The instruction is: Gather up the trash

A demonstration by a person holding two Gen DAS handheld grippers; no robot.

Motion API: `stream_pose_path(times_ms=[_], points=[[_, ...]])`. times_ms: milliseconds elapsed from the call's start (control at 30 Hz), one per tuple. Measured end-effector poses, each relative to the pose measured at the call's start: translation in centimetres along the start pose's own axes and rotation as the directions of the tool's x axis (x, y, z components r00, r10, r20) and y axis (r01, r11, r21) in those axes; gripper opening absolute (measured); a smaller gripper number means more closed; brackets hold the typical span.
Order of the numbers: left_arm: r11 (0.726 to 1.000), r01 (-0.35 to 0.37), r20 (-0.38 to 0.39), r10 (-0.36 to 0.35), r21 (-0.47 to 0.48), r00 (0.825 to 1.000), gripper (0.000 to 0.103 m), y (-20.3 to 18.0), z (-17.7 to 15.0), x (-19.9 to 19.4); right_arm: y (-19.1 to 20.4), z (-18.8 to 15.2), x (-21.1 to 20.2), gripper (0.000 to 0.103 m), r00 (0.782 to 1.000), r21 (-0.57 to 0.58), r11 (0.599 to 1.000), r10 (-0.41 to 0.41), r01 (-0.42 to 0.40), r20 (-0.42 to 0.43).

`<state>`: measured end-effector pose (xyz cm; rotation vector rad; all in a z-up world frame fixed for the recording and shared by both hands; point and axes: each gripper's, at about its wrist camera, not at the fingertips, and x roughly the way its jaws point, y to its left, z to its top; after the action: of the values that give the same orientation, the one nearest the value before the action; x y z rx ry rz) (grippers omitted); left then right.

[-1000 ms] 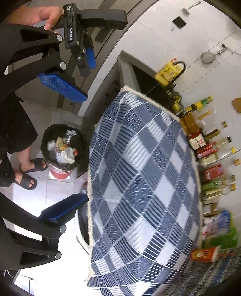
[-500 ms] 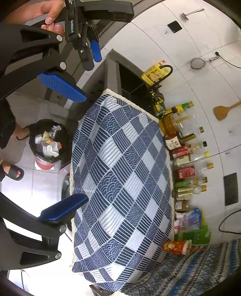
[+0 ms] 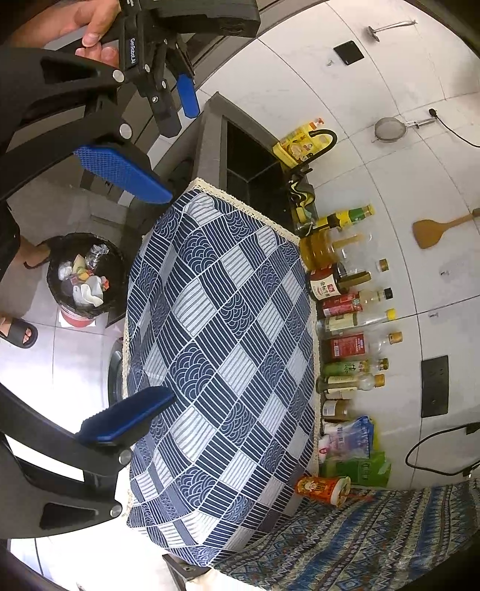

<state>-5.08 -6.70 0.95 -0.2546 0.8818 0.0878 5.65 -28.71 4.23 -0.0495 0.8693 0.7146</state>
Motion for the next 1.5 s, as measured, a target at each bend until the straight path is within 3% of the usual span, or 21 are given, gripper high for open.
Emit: stream_pose_path(times_ms=[367,1500], points=[[0.999,-0.035,0.015,0.035,0.024,0.999,0.091,-0.8,0.1,-0.3,0.0,0.1,0.4,0.098,1.0,-0.024,1.0,-0.013,0.013,-0.01],[0.998,-0.042,0.01,0.041,0.036,0.999,0.091,-1.6,0.7,0.5,-1.5,0.5,1.6,0.098,0.999,-0.031,0.999,-0.01,0.009,-0.03]])
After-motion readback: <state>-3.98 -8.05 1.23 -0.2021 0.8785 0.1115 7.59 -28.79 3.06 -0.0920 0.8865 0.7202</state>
